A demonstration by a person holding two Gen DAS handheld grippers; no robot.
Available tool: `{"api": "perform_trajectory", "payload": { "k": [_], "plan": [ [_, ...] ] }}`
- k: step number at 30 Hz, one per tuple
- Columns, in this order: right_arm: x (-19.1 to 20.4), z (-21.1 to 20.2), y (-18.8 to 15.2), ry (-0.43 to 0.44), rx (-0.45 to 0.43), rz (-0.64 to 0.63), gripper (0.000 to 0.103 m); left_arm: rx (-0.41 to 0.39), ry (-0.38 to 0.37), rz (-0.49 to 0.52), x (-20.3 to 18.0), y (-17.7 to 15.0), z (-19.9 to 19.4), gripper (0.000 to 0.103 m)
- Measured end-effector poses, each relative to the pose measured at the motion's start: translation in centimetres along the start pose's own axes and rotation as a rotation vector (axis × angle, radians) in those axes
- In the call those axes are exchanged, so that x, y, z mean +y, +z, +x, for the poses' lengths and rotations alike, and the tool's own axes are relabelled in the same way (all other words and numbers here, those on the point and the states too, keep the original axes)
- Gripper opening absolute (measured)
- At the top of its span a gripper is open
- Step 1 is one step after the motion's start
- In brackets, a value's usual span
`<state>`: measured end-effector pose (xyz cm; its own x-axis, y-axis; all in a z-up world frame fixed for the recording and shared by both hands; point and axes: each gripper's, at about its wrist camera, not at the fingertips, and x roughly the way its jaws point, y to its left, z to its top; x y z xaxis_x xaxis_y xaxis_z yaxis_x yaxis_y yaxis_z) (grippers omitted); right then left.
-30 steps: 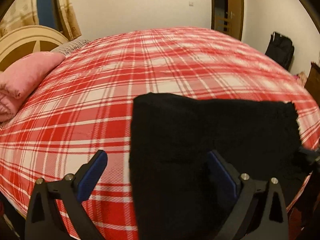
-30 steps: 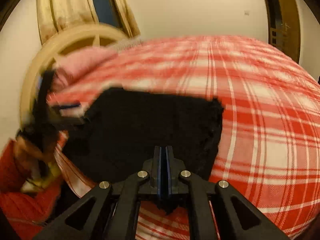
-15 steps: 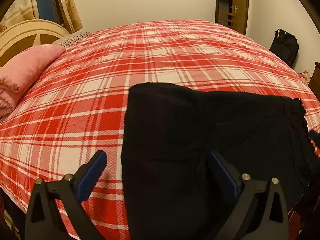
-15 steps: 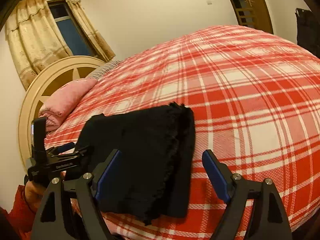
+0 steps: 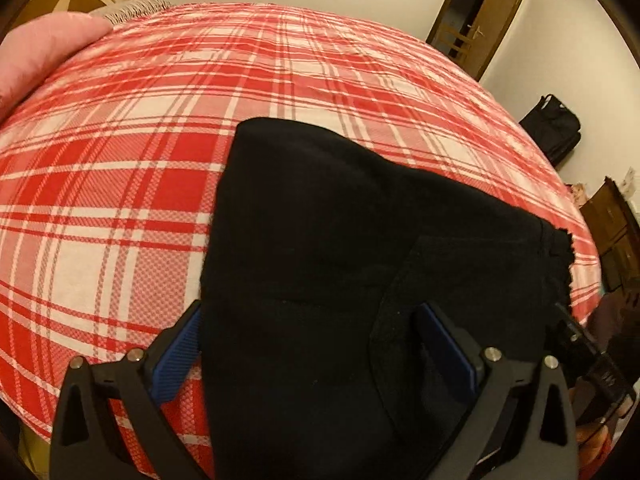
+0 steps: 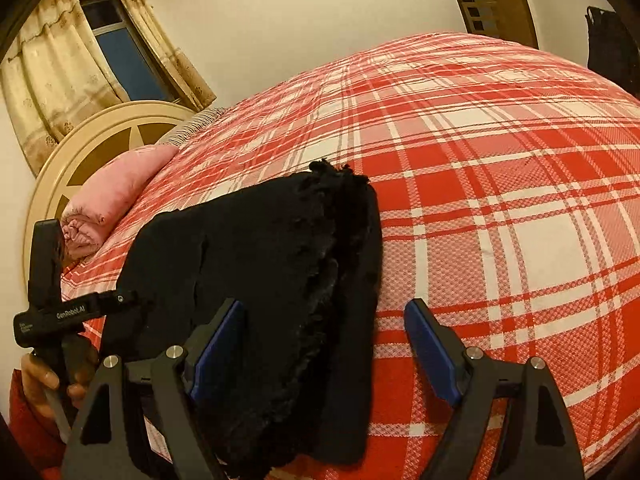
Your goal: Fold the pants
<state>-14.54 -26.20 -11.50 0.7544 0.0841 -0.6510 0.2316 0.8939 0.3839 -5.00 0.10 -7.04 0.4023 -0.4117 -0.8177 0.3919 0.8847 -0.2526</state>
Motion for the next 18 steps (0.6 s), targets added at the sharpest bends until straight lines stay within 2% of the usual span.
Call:
{"api": "perform_trajectory", "payload": {
  "k": [5,7,11,17,18],
  "plan": [
    [0.1,-0.2,0.0,-0.001,0.005,-0.011,0.083,-0.003,0.013,0.025,-0.6,-0.3,0.1,0.103],
    [-0.5,-0.9,0.3,-0.032,-0.032,0.02,0.083,-0.001,0.006,0.03,-0.6,-0.5,-0.1,0.103],
    [-1.5,-0.5,0.4,0.024,0.0,0.079,0.083,-0.015,-0.006,0.031,-0.3,-0.9,-0.2,0.103],
    [1.5,0.3,-0.7,0.069,0.051,0.006,0.084,-0.013,0.022,0.028,-0.5,-0.8,0.1,0.103],
    [2.3,0.3,-1.0,0.043,0.051,-0.018,0.084,-0.01,0.023,0.029,-0.4,-0.8,0.1,0.103]
  ]
}}
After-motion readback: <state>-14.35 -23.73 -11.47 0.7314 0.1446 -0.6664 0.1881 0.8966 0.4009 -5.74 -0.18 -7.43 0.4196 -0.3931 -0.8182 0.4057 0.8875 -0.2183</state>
